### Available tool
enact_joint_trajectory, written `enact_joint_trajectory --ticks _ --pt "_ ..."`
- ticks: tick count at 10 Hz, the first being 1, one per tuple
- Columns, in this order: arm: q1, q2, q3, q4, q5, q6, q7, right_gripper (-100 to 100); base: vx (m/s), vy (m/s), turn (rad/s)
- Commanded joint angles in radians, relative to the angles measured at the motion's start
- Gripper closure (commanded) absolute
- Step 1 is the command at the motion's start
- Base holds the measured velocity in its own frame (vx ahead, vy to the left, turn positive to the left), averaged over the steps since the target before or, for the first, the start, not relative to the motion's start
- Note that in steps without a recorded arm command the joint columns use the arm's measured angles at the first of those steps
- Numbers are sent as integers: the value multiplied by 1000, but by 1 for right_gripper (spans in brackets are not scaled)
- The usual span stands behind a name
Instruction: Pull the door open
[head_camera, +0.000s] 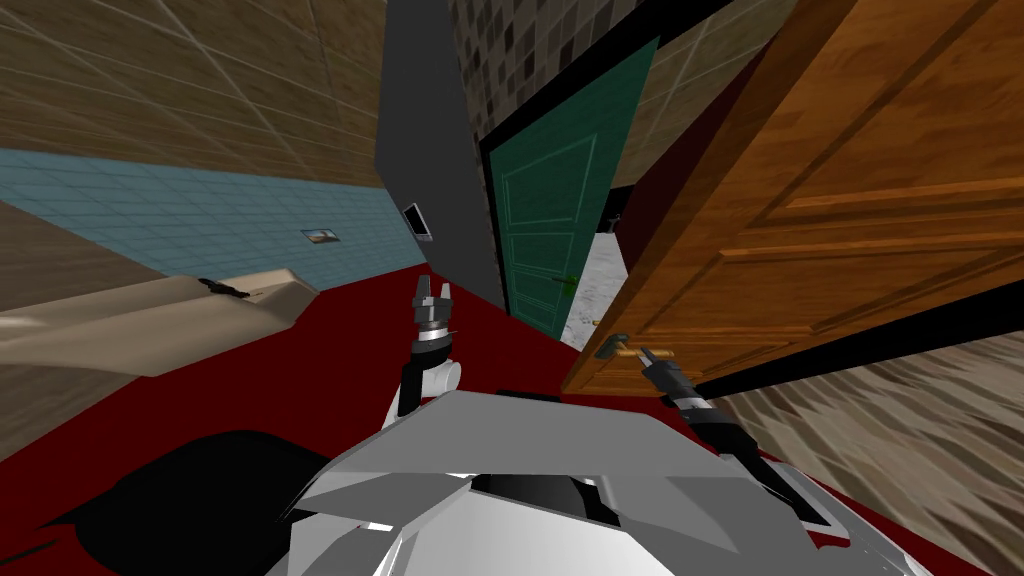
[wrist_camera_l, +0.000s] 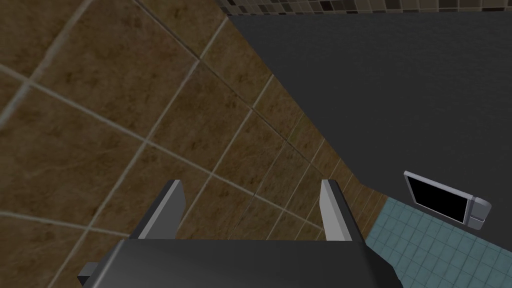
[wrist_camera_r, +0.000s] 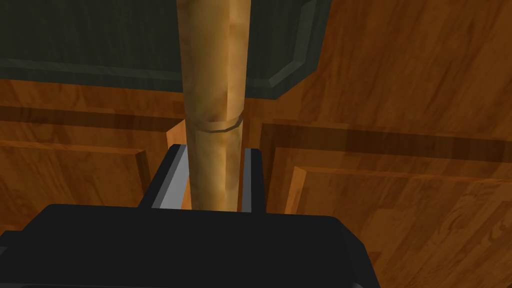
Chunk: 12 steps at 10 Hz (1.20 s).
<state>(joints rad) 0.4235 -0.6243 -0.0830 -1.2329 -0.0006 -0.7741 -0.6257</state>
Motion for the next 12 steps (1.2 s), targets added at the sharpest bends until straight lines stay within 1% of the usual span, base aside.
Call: enact_joint_trajectory --ticks 1,5,8,9,10,12 --pt "6 -6 9 2 5 -21 -7 100 -212 -108 161" --pt "25 -34 27 13 16 -78 -32 100 -168 -101 132" --pt "38 -53 39 20 24 -118 -48 100 -236 -89 144" --pt "33 -49 37 18 22 -104 -44 100 -86 -37 22" --pt "37 -55 42 28 26 -122 -49 100 -149 -39 120" --pt "37 -60 44 36 27 -136 -54 100 -189 -66 158"
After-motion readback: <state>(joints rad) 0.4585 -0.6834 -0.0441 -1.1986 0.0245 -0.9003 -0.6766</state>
